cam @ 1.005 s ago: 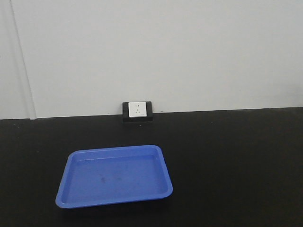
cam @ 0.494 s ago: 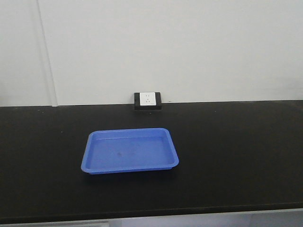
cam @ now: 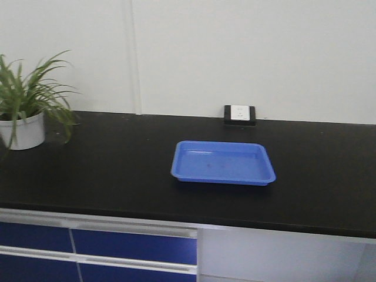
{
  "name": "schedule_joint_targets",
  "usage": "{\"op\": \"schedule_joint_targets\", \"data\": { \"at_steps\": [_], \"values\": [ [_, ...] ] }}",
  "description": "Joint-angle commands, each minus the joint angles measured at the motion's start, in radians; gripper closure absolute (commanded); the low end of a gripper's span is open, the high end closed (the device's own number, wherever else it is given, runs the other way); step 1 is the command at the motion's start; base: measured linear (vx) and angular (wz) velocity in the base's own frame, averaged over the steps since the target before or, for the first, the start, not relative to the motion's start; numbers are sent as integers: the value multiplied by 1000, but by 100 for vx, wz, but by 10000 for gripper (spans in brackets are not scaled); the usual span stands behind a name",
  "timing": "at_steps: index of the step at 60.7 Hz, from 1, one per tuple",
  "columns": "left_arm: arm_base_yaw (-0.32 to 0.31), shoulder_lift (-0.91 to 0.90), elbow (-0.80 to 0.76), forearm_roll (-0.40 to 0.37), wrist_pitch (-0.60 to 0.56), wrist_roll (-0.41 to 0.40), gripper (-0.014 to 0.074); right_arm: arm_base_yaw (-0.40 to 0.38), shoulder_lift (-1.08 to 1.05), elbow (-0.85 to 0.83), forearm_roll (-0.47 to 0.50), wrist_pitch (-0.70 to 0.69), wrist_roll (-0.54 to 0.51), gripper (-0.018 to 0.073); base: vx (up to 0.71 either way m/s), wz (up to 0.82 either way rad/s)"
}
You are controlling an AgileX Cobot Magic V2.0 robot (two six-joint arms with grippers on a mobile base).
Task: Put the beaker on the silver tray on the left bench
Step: 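Drive the base to the bench with the silver tray, holding the beaker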
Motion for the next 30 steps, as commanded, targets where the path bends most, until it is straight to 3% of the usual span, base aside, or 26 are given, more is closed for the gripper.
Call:
{"op": "schedule_joint_targets", "data": {
  "at_steps": [1,30],
  "values": [
    [-6,-7,20,-3,-75,-2,595,-3,5,-30,-33,-54,0,571,-32,55],
    [-6,-7,20,-3,-75,-2,595,-3,5,-30,-33,-54,0,571,-30,64]
  ]
}}
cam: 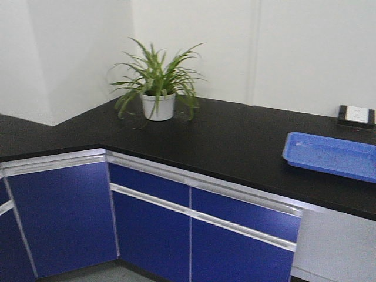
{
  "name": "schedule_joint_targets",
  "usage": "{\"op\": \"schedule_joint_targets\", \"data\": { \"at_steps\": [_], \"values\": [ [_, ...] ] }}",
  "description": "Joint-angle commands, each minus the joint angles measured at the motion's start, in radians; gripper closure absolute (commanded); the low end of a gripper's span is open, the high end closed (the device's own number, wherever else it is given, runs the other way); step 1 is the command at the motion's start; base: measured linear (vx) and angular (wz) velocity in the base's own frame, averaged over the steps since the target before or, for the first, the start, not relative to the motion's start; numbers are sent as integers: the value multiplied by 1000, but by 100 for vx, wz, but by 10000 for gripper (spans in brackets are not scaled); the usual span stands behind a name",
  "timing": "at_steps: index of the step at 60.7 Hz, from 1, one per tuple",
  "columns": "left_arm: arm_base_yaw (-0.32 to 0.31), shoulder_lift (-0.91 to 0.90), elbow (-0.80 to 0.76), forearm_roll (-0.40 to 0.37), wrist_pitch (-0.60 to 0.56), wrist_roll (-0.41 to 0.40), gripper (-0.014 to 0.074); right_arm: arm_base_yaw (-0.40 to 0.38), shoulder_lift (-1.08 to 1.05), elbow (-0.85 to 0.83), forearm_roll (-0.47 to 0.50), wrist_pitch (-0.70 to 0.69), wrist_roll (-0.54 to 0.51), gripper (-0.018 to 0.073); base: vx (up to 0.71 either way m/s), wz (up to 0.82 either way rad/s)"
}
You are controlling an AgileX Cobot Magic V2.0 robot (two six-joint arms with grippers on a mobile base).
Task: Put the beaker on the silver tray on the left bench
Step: 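Drive the base to the bench with the silver tray, holding the beaker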
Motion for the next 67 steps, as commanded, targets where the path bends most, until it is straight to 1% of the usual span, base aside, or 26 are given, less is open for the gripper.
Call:
{"op": "schedule_joint_targets", "data": {
  "at_steps": [1,35,53,67],
  "values": [
    [-6,-7,20,-3,-75,-2,595,-3,5,-30,-33,-54,0,571,-28,66],
    [-6,-7,20,-3,-75,-2,595,-3,5,-30,-33,-54,0,571,-22,65],
    [-6,-7,20,-3,-75,-2,595,-3,5,-30,-33,-54,0,571,-7,68],
    [-6,-7,20,-3,-75,-2,595,-3,5,-30,-33,-54,0,571,5,52]
  ]
}}
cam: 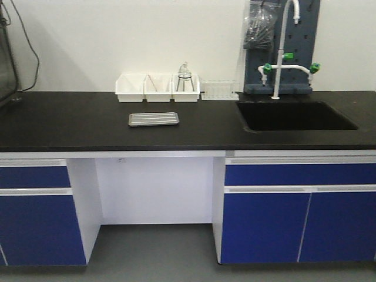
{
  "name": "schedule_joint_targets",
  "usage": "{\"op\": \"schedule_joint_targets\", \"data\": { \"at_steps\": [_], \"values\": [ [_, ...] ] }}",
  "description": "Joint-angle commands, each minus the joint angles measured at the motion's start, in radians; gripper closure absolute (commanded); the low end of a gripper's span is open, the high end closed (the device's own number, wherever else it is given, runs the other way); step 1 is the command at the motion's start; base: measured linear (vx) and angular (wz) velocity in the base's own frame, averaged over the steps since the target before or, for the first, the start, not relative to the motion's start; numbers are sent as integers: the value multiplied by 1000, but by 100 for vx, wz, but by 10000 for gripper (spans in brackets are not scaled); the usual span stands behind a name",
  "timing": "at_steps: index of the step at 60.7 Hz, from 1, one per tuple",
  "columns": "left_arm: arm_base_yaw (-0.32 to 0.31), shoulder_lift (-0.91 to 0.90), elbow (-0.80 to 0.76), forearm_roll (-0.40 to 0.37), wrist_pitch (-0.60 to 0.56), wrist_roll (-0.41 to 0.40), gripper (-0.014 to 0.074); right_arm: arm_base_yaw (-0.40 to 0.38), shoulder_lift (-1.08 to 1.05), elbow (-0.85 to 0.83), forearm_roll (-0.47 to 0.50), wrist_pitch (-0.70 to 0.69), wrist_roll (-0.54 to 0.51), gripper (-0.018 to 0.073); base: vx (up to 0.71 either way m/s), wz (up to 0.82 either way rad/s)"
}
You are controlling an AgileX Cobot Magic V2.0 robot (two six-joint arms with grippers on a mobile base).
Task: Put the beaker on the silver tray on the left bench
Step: 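Drive the base to the bench with the silver tray, holding the beaker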
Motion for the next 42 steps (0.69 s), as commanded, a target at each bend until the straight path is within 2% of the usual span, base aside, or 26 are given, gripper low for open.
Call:
{"op": "schedule_joint_targets", "data": {
  "at_steps": [1,26,42],
  "values": [
    [-6,-7,20,-3,-75,-2,595,-3,5,-30,-33,-55,0,571,11,45],
    [-6,-7,20,-3,-75,-2,595,-3,5,-30,-33,-55,0,571,20,40],
    [-6,-7,20,-3,-75,-2,595,-3,5,-30,-33,-55,0,571,32,25]
  ]
}}
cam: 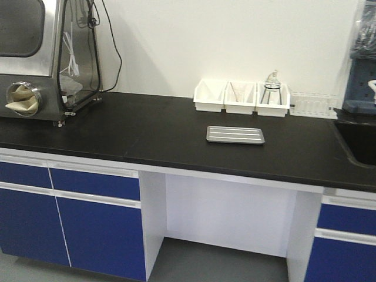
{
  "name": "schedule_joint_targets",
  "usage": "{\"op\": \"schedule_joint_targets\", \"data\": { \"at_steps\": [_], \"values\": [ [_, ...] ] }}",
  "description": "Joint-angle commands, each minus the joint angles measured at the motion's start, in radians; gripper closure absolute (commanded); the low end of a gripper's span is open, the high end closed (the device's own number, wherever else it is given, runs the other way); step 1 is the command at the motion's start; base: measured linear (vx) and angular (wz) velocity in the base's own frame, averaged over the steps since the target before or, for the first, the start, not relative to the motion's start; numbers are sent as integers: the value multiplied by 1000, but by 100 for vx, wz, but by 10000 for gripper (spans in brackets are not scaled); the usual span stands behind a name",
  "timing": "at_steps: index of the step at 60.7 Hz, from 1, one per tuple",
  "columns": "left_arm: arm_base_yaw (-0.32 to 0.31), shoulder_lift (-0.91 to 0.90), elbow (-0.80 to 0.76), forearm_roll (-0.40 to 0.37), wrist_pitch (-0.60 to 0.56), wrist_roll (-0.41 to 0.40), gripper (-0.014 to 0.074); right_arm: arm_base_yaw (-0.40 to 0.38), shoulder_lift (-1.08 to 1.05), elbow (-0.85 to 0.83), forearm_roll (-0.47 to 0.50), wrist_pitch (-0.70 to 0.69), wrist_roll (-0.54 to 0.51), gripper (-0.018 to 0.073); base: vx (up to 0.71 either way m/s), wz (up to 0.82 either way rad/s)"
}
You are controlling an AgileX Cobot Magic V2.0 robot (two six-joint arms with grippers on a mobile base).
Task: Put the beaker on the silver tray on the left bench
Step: 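Drive the base to the bench with the silver tray, holding the beaker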
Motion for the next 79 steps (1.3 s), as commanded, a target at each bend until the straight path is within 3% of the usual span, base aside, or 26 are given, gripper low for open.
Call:
{"op": "schedule_joint_targets", "data": {
  "at_steps": [1,37,79],
  "values": [
    [-6,-7,20,-3,-75,-2,595,-3,5,-30,-33,-56,0,571,35,15],
    [-6,-7,20,-3,-75,-2,595,-3,5,-30,-33,-56,0,571,41,2],
    [-6,-7,20,-3,-75,-2,595,-3,5,-30,-33,-56,0,571,44,-24]
  ]
}}
